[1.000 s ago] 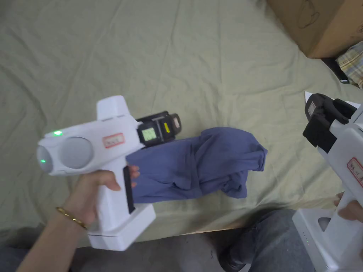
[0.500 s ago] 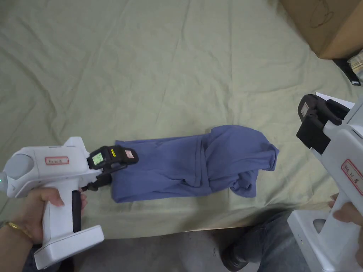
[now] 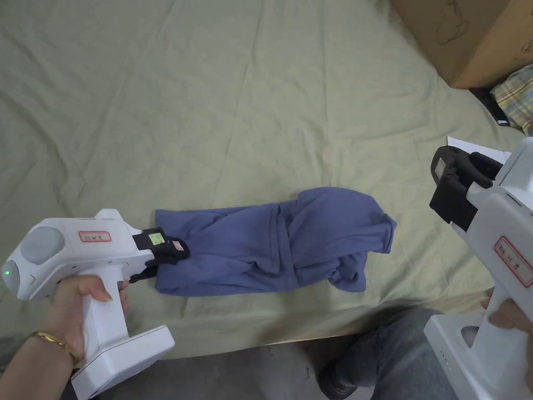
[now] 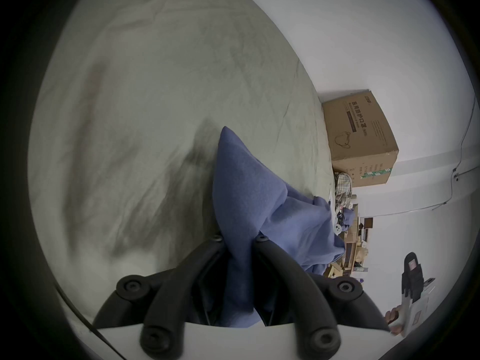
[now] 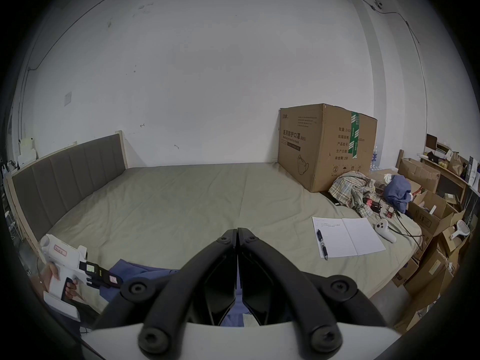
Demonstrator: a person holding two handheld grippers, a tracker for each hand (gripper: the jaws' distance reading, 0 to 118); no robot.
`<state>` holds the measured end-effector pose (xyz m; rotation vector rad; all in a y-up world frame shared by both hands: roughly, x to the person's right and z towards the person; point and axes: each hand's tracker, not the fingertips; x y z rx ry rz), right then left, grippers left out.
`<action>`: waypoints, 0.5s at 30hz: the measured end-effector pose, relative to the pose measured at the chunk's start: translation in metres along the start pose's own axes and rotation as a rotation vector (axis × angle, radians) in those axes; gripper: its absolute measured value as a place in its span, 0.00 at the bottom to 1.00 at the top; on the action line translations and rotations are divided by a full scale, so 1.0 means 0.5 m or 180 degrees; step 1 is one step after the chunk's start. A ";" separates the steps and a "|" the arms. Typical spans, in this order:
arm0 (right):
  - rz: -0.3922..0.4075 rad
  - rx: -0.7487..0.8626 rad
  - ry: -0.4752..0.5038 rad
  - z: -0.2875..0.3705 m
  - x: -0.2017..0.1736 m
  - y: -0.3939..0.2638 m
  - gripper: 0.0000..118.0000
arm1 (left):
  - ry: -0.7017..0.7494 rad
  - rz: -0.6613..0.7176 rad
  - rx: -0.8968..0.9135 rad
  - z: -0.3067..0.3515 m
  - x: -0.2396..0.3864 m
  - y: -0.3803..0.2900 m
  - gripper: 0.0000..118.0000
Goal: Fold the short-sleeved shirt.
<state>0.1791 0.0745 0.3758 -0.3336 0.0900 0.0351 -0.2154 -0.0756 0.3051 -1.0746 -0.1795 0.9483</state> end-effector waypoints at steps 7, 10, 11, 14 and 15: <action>-0.0006 0.0015 0.0087 -0.004 -0.003 -0.002 0.00 | 0.0474 -0.0247 0.0403 0.121 -0.029 0.076 0.08; -0.0041 0.0008 0.0137 -0.009 -0.006 -0.005 0.00 | 0.0970 -0.0460 0.0660 0.191 -0.016 0.087 0.08; -0.0044 0.0011 0.0151 -0.009 -0.007 -0.006 0.00 | 0.1090 -0.0519 0.0751 0.209 -0.015 0.090 0.08; -0.0051 0.0030 0.0205 -0.011 -0.011 -0.007 0.00 | 0.1375 -0.0435 0.1031 0.261 -0.023 0.109 0.08; -0.0060 0.0038 0.0225 -0.011 -0.011 -0.007 0.00 | 0.1451 -0.0356 0.1132 0.272 -0.022 0.114 0.08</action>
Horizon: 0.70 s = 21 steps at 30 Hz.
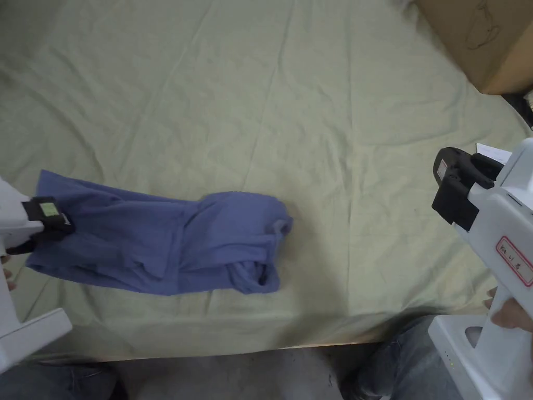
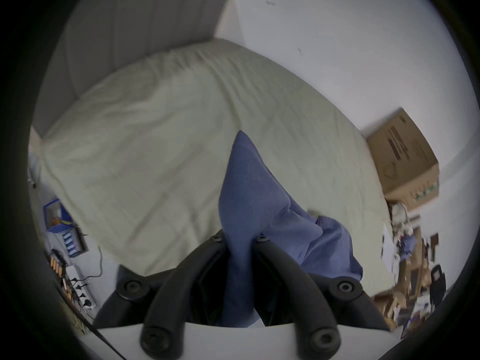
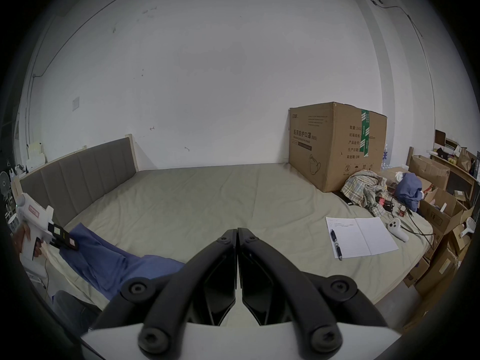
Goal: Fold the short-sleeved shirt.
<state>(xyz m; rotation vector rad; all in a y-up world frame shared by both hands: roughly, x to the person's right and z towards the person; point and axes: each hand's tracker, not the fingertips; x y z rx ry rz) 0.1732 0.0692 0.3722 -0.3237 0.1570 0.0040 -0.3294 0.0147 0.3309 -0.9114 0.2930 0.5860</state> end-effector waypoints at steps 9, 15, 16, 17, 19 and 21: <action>-0.0052 0.0054 -0.0008 0.010 0.013 -0.002 0.00 | -0.0089 -0.0504 0.0244 0.027 0.128 -0.063 0.08; -0.0230 0.0075 0.0073 0.020 0.016 -0.004 0.00 | -0.0434 -0.1047 0.0002 -0.012 0.303 -0.158 0.08; -0.0208 0.0078 0.0013 0.024 0.021 -0.004 0.00 | -0.0456 -0.1185 -0.0057 -0.029 0.330 -0.176 0.08; -0.0216 0.0077 -0.0015 0.025 0.025 -0.005 0.00 | -0.0471 -0.1266 -0.0105 -0.047 0.353 -0.191 0.08; -0.0249 0.0103 -0.0040 0.035 0.037 -0.005 0.00 | -0.0477 -0.1402 -0.0284 -0.096 0.397 -0.218 0.09; -0.0273 0.0096 -0.0082 0.055 0.061 -0.007 0.00 | -0.0446 -0.1471 -0.0469 -0.147 0.429 -0.244 0.13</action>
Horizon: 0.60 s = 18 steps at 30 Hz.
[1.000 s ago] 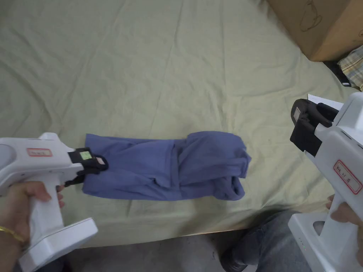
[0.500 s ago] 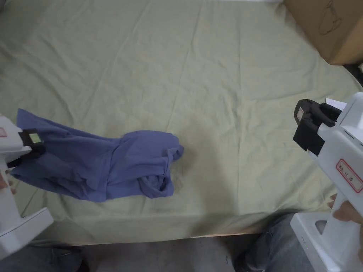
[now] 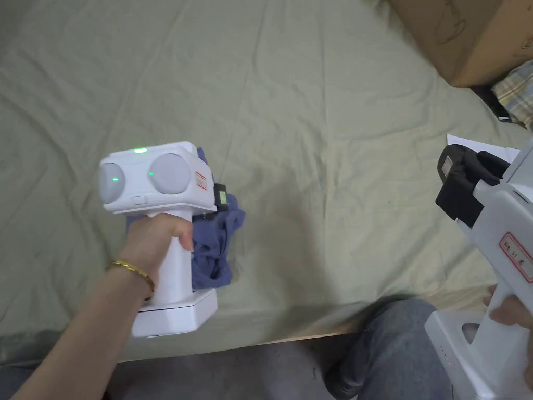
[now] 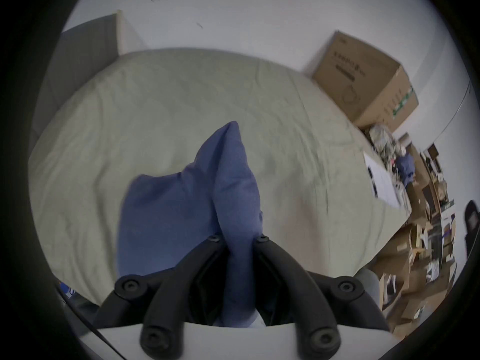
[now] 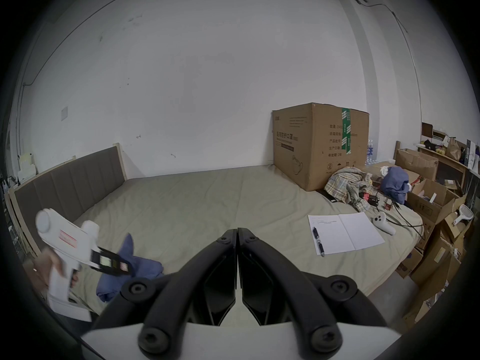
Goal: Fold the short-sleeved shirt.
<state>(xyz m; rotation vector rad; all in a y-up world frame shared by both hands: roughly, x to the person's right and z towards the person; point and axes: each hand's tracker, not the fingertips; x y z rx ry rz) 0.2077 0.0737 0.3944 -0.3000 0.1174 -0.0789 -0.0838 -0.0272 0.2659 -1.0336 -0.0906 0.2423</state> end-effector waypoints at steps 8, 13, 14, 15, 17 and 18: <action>0.0021 -0.0066 -0.0212 0.010 0.051 0.006 0.00 | -0.0439 -0.0289 -0.0321 -0.051 0.034 -0.028 0.66; -0.0031 -0.0084 -0.0225 -0.025 0.092 -0.008 0.00 | -0.0327 -0.0207 0.0665 0.045 -0.001 0.022 0.58; 0.0030 -0.0055 -0.0234 -0.015 0.061 -0.005 0.00 | -0.0130 -0.0308 0.0849 0.053 0.005 0.023 0.55; 0.0017 -0.0051 -0.0217 -0.016 0.054 -0.006 0.00 | 0.0084 -0.0437 0.0996 0.054 0.013 0.020 0.51; -0.0005 -0.0057 -0.0186 -0.022 0.053 -0.008 0.00 | 0.0350 -0.0706 0.1113 0.038 0.032 0.004 0.29; 0.0014 -0.0051 -0.0178 -0.020 0.038 -0.006 0.00 | 0.0329 -0.0755 0.1020 0.023 0.036 -0.007 0.14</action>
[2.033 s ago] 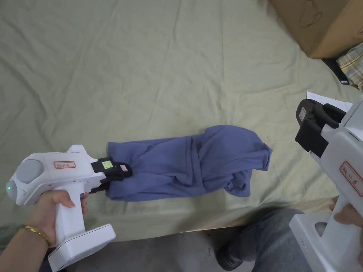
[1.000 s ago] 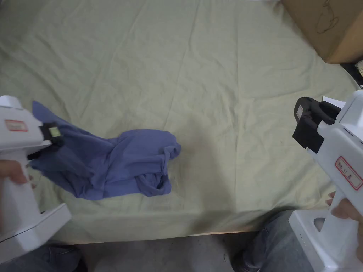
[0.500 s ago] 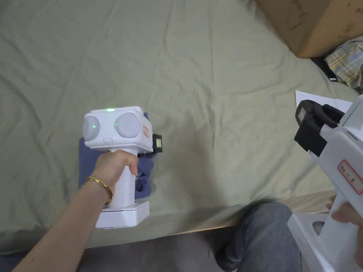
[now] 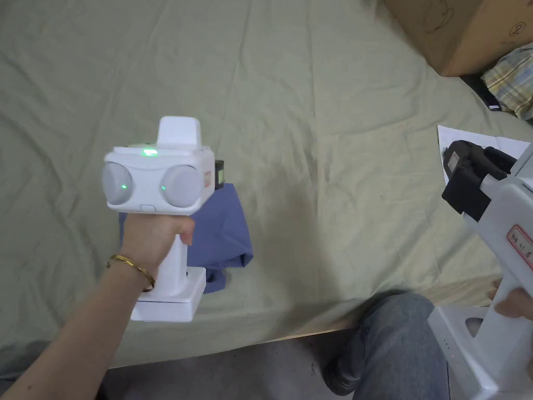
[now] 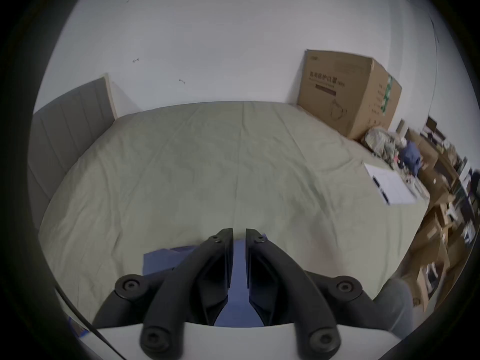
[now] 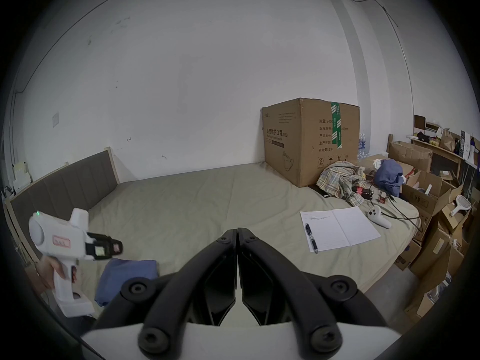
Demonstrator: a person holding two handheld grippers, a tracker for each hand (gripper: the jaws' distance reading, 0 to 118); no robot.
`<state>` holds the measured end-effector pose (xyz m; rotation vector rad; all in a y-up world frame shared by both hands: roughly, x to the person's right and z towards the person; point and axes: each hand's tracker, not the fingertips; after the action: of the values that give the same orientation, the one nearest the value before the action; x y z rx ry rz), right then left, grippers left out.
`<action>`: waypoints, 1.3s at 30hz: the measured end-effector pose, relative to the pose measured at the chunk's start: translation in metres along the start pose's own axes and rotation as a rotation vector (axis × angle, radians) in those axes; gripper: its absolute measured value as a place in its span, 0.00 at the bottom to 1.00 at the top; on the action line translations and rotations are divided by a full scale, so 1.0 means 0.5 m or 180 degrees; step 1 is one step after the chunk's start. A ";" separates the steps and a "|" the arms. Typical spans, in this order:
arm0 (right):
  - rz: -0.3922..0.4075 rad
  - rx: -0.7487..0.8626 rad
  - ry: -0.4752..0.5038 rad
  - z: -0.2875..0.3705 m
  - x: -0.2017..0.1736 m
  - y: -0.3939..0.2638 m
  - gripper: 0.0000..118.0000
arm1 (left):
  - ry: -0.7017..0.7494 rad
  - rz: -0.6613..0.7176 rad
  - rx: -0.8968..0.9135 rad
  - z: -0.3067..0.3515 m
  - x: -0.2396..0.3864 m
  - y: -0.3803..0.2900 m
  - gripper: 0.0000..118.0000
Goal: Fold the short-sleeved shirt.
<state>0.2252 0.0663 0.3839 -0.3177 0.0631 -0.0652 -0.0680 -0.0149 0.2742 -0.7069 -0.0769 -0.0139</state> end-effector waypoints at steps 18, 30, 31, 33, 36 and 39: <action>-0.0014 -0.0103 0.0139 0.006 -0.024 0.004 0.00 | -0.0434 0.0442 -0.0685 -0.050 0.036 -0.126 0.02; 0.0289 -0.0035 0.0754 -0.085 -0.197 0.006 0.00 | 0.0407 0.0456 0.0921 0.184 -0.130 -0.065 0.00; 0.0295 -0.0033 0.0824 -0.068 -0.166 0.008 0.00 | 0.0482 0.0433 0.0949 0.190 -0.144 -0.072 0.00; 0.0105 -0.0062 0.1131 -0.076 -0.206 0.008 0.00 | 0.0619 0.0452 0.0990 0.209 -0.168 -0.086 0.00; 0.0116 -0.0256 0.1178 -0.154 -0.306 -0.034 0.00 | 0.0751 0.0375 0.1028 0.226 -0.195 -0.105 0.00; 0.0158 -0.0525 0.1271 -0.236 -0.390 -0.088 0.00 | 0.0825 0.0323 0.1044 0.236 -0.214 -0.119 0.00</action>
<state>0.0202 0.0026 0.2961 -0.4645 0.4740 -0.0736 -0.1848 0.0150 0.3939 -0.3760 0.2017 0.0046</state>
